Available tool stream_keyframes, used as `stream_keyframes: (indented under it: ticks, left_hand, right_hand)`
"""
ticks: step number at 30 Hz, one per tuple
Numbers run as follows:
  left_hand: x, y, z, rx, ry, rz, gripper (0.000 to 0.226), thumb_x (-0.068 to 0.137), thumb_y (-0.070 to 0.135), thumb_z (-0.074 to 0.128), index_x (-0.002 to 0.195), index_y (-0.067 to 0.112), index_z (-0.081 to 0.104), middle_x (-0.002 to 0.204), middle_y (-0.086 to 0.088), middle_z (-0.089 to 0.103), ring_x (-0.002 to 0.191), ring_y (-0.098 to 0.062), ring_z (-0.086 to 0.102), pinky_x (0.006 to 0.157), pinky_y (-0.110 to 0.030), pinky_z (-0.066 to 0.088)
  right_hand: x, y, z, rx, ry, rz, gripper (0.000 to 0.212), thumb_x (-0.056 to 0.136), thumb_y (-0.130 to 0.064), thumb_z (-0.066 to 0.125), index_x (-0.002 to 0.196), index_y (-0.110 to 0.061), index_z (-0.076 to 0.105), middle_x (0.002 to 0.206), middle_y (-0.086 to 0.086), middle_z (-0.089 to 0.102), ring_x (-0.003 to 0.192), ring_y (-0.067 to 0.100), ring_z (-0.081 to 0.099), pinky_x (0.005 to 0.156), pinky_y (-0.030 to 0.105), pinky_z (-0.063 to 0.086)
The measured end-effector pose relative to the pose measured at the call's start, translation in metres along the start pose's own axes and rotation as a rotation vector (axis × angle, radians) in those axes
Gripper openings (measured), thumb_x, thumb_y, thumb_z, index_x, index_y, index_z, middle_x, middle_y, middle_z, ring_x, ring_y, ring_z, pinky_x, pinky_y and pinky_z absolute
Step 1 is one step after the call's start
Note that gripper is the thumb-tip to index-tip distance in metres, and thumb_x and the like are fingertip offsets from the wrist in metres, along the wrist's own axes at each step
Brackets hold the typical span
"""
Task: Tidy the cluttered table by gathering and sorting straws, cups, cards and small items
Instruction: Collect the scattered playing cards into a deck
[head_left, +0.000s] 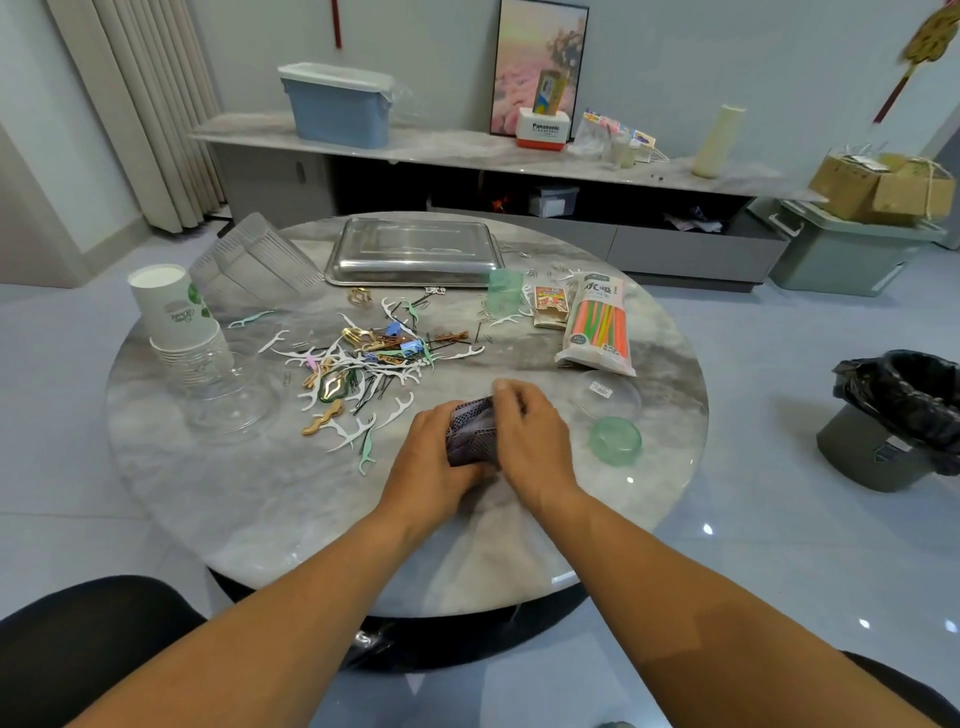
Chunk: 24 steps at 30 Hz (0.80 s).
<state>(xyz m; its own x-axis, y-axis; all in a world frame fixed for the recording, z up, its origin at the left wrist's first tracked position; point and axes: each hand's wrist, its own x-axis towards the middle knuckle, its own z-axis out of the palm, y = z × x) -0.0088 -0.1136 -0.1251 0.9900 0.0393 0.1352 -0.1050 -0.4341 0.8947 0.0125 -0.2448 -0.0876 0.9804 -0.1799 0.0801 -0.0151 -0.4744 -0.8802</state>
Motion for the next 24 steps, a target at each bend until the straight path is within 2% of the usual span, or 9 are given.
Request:
stream_keyframes:
  ticks: [2, 5, 9, 11, 13, 16, 18, 21, 24]
  left_hand:
    - [0.000, 0.000, -0.001, -0.009, -0.022, -0.001, 0.075, 0.068, 0.019, 0.091, 0.133, 0.032, 0.054, 0.121, 0.007, 0.053, 0.106, -0.006, 0.057, 0.084, -0.006, 0.040]
    - [0.001, 0.000, -0.001, 0.020, -0.033, 0.003, 0.077, 0.071, 0.019, 0.090, 0.136, 0.030, 0.052, 0.124, 0.006, 0.052, 0.111, -0.007, 0.054, 0.085, -0.002, 0.035]
    - [0.001, 0.000, -0.001, 0.000, -0.010, 0.004, 0.073, 0.068, 0.024, 0.092, 0.129, 0.035, 0.054, 0.118, 0.010, 0.052, 0.102, 0.003, 0.055, 0.080, -0.002, 0.038]
    - [0.002, 0.001, -0.001, -0.018, 0.014, 0.000, 0.063, 0.071, 0.024, 0.090, 0.123, 0.035, 0.058, 0.114, 0.010, 0.056, 0.099, 0.002, 0.058, 0.082, -0.012, 0.045]
    - [0.002, 0.002, -0.001, -0.016, 0.019, -0.003, 0.047, 0.079, 0.016, 0.082, 0.118, 0.034, 0.062, 0.109, 0.009, 0.064, 0.098, -0.007, 0.064, 0.085, -0.027, 0.053]
    - [0.001, 0.005, -0.001, -0.037, -0.014, 0.004, 0.043, 0.082, 0.007, 0.072, 0.106, 0.041, 0.063, 0.098, 0.015, 0.072, 0.094, -0.002, 0.069, 0.079, -0.026, 0.056]
    - [0.001, 0.006, 0.000, -0.039, -0.016, 0.002, 0.045, 0.079, 0.009, 0.075, 0.104, 0.043, 0.061, 0.099, 0.014, 0.070, 0.094, -0.001, 0.067, 0.079, -0.025, 0.055]
    - [0.003, 0.004, 0.001, 0.011, 0.004, -0.008, 0.052, 0.075, 0.019, 0.086, 0.117, 0.034, 0.059, 0.112, 0.006, 0.059, 0.099, -0.009, 0.061, 0.085, -0.027, 0.049]
    - [0.004, 0.002, 0.000, 0.006, 0.002, 0.006, 0.059, 0.071, 0.016, 0.089, 0.119, 0.033, 0.059, 0.115, 0.004, 0.055, 0.102, -0.009, 0.059, 0.085, -0.019, 0.044]
  right_hand:
    - [0.008, 0.002, -0.008, 0.061, 0.032, 0.134, 0.043, 0.106, -0.045, 0.038, 0.111, -0.019, 0.072, 0.117, 0.005, 0.071, 0.113, 0.025, 0.062, 0.101, 0.038, 0.045]
    - [0.013, 0.002, -0.011, 0.041, 0.006, 0.208, 0.052, 0.107, -0.047, 0.030, 0.120, -0.021, 0.072, 0.127, 0.004, 0.069, 0.119, 0.024, 0.060, 0.108, 0.042, 0.042]
    - [0.007, -0.007, 0.000, 0.278, -0.163, 0.265, 0.053, 0.106, -0.055, 0.029, 0.123, -0.022, 0.068, 0.129, 0.002, 0.067, 0.114, 0.014, 0.062, 0.105, 0.034, 0.046]
    - [0.002, -0.007, 0.004, 0.357, -0.292, 0.245, 0.053, 0.100, -0.064, 0.038, 0.120, -0.024, 0.066, 0.128, 0.000, 0.067, 0.115, 0.012, 0.062, 0.104, 0.032, 0.046]
    - [-0.002, -0.003, 0.008, 0.293, -0.346, 0.139, 0.076, 0.082, -0.076, 0.056, 0.142, -0.029, 0.050, 0.145, -0.006, 0.051, 0.132, 0.009, 0.049, 0.111, 0.031, 0.038]
    - [-0.006, -0.004, 0.010, 0.149, -0.231, -0.045, 0.102, 0.064, -0.073, 0.074, 0.151, -0.044, 0.030, 0.144, -0.018, 0.036, 0.130, -0.003, 0.037, 0.109, 0.025, 0.035]
    - [-0.006, -0.005, 0.010, 0.096, -0.178, -0.084, 0.085, 0.071, -0.068, 0.072, 0.146, -0.041, 0.041, 0.139, -0.016, 0.047, 0.125, -0.001, 0.046, 0.107, 0.025, 0.040]
    - [0.003, -0.001, 0.006, 0.079, -0.068, 0.024, 0.043, 0.091, -0.060, 0.056, 0.120, -0.030, 0.065, 0.111, -0.012, 0.066, 0.107, 0.009, 0.063, 0.098, 0.031, 0.049]
    - [0.013, 0.002, 0.000, 0.011, 0.002, 0.219, 0.053, 0.104, -0.050, 0.033, 0.102, -0.016, 0.074, 0.108, 0.008, 0.072, 0.106, 0.029, 0.063, 0.098, 0.041, 0.047]
